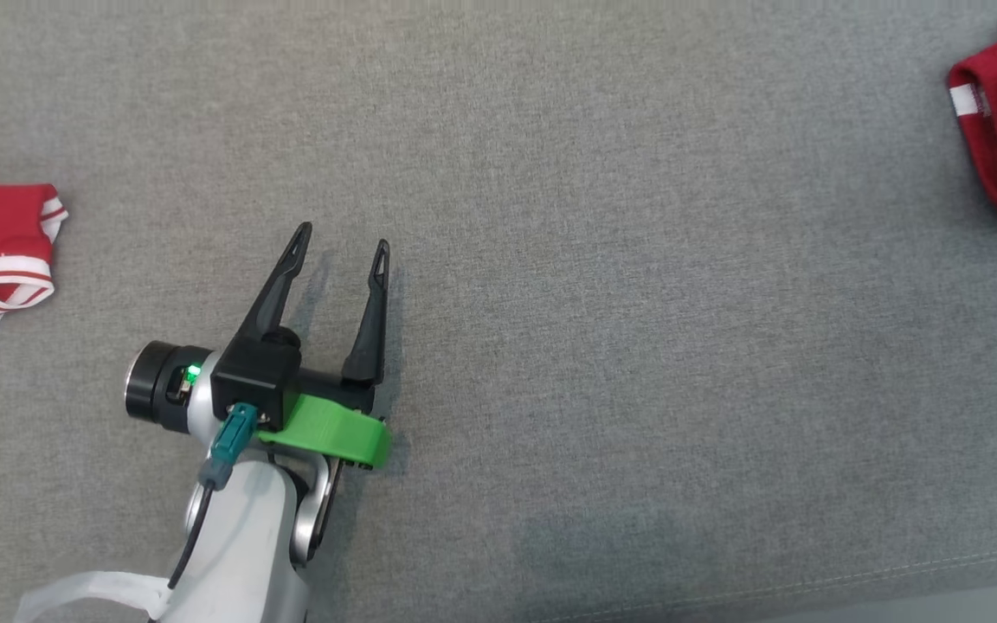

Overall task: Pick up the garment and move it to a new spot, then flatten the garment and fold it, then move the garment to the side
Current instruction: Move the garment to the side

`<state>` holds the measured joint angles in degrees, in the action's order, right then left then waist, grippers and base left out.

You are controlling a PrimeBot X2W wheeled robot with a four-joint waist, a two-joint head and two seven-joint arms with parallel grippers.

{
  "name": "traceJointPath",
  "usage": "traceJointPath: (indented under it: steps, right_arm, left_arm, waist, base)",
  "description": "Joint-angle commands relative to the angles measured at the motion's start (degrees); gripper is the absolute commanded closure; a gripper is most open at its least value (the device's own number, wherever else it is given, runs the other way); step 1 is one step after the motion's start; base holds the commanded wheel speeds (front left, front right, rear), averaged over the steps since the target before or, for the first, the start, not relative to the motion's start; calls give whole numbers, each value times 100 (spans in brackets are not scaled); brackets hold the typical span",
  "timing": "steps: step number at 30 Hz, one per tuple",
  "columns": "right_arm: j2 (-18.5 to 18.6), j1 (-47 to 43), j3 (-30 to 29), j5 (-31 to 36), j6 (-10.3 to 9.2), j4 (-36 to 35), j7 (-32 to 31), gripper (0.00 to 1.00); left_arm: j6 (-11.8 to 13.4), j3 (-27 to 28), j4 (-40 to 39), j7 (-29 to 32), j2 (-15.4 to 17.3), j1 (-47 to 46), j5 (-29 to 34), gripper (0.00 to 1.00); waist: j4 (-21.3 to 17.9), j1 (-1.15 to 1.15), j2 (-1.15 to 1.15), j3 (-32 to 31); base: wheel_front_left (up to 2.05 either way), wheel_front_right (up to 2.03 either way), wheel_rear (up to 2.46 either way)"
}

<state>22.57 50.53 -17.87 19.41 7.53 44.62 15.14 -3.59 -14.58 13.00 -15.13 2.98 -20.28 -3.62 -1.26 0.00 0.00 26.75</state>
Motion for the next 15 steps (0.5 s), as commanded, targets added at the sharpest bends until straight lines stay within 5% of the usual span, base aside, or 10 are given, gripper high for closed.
traceJointPath:
  steps: [1,7,15]
  right_arm:
    - [-162,-268,329,-328,-9,-262,-1,0]
    - [-606,-998,1312,-1499,-9,-1080,-1,0]
    - [-982,-2078,1924,-2480,-9,-1779,-1,0]
  left_arm:
    - [35,42,34,1,7,143,-69,0]
    - [92,76,106,1,0,395,-253,0]
    - [217,282,211,1,1,761,-489,0]
  waist:
    - [-32,0,0,-506]
    - [-7,0,0,-1034]
    - [85,0,0,-1607]
  base:
    - [0,0,0]
    - [0,0,0]
    - [0,0,0]
